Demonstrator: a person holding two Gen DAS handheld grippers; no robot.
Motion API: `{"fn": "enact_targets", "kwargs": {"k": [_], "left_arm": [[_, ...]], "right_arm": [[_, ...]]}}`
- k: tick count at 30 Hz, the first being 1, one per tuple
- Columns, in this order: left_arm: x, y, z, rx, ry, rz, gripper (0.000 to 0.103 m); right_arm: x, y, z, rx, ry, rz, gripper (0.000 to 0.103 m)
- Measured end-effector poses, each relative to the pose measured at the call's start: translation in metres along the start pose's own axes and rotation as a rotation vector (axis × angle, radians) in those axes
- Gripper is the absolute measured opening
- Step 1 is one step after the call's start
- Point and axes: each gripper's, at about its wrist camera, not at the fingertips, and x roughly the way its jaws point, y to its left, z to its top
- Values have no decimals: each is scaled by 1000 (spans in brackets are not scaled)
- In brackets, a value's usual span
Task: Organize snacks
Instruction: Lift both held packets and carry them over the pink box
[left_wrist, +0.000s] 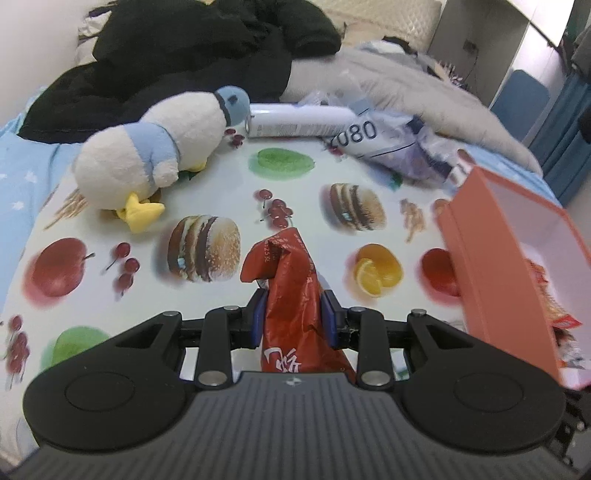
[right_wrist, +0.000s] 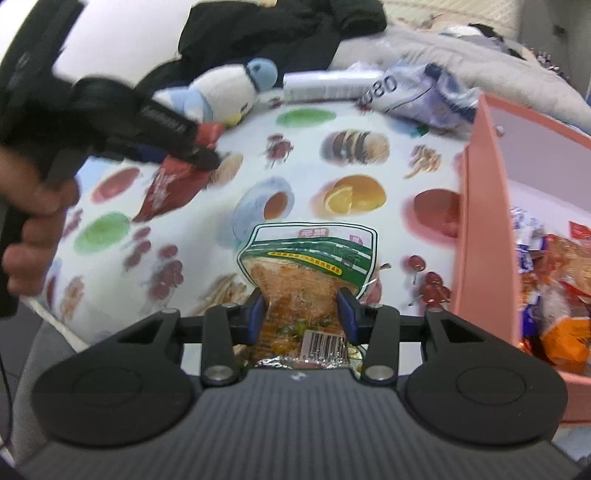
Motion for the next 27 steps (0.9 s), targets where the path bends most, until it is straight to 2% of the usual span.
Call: {"fn": "enact_targets", "kwargs": {"k": [9, 13, 20, 27], "left_arm": [[-81, -25, -24, 27, -77, -38, 36], [-109, -42, -32, 45, -109, -79, 36], [-135, -85, -41, 100, -134, -156, 36], [-132, -135, -39, 149, -123, -229, 36]], "right_arm": [[-67, 1, 2, 47, -124, -32, 45], [-99, -2, -2, 76, -177, -51, 45], [-145, -18, -11, 120, -251, -96, 45], [-174, -50, -19, 180, -285, -153, 45]]}}
